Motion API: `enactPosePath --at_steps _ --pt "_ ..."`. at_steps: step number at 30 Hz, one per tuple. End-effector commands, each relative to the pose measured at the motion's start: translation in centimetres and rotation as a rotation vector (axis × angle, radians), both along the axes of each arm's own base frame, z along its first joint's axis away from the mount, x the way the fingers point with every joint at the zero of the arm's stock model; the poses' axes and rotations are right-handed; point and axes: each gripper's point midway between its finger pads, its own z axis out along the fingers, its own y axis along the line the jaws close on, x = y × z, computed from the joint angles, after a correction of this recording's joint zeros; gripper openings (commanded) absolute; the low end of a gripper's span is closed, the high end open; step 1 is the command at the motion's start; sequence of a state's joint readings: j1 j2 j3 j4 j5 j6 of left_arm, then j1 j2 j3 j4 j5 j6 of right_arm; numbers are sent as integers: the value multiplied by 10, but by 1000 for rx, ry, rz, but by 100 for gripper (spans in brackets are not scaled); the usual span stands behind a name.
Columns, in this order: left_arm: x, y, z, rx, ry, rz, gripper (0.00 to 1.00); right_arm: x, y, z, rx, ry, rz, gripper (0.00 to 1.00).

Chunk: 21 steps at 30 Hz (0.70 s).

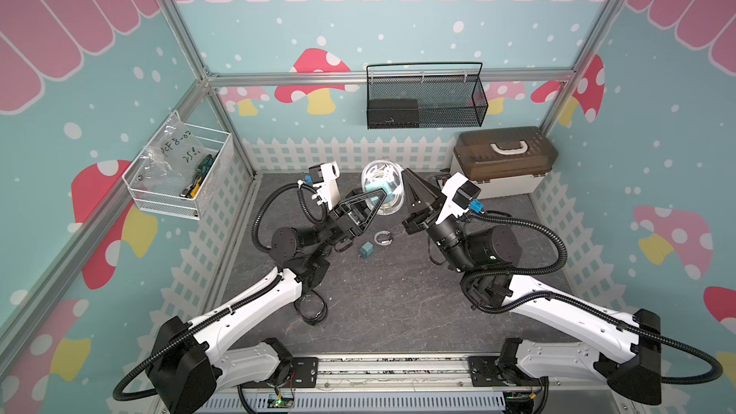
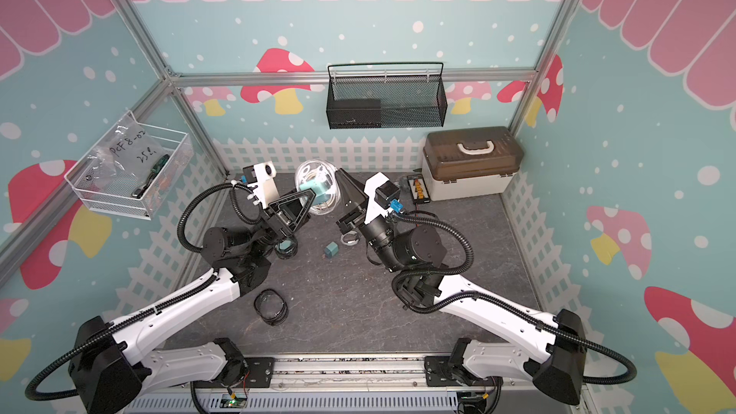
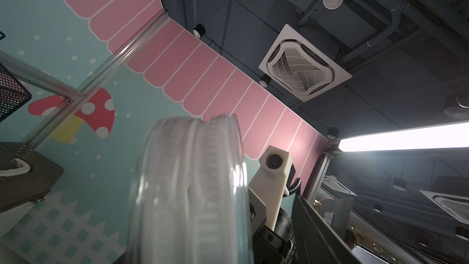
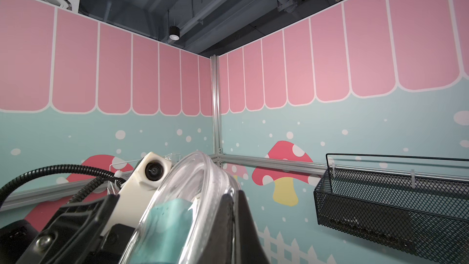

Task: Pack away charging kits
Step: Zip the zipper on the storage bag.

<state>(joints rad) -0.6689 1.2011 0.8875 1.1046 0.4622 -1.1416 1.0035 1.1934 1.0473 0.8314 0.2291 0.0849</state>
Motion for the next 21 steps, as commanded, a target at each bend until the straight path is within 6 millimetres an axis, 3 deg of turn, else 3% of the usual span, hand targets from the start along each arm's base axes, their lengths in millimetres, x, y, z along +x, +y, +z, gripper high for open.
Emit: enactPosePath --at_steps 1,16,21 --pt "0 7 5 -64 24 -10 69 0 -8 12 118 -18 -5 0" --pt "27 8 0 -139 130 56 64 16 1 -2 267 33 -8 0" --pt "34 6 -3 -142 162 64 43 19 6 -9 259 44 -11 0"
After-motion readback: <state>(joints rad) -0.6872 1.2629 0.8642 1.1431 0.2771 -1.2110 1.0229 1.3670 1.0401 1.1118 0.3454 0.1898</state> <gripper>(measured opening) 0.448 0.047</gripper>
